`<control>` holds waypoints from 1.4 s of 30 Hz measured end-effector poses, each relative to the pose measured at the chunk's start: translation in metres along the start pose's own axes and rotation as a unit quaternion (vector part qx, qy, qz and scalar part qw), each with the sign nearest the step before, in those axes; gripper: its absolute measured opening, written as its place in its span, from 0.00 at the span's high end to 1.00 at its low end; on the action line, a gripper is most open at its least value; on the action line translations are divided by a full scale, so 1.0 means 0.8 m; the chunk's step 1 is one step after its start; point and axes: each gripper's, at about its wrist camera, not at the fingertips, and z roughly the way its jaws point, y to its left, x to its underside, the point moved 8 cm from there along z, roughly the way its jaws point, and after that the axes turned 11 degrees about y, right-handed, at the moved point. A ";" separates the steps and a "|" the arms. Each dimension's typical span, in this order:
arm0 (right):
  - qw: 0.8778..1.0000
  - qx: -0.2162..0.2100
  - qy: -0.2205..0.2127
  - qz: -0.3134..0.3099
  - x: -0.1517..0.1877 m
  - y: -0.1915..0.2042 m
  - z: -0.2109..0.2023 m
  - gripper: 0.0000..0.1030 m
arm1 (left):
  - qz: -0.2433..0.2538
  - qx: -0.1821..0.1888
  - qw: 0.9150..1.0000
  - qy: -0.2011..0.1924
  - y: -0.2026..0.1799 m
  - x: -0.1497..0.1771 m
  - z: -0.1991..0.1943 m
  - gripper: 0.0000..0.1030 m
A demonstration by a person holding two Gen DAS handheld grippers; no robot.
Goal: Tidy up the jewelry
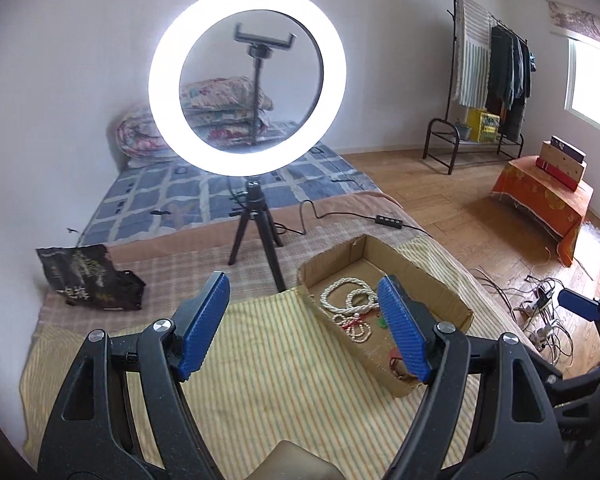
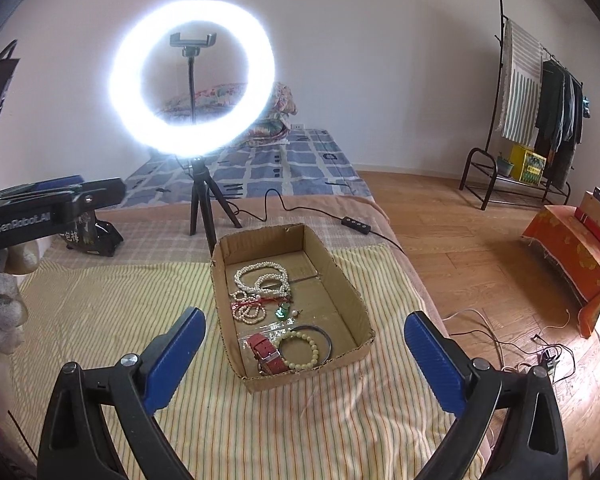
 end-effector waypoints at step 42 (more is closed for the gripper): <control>0.999 0.027 -0.033 -0.002 0.030 0.016 -0.025 0.00 | 0.021 -0.020 0.999 -0.026 0.009 0.122 -0.062 0.00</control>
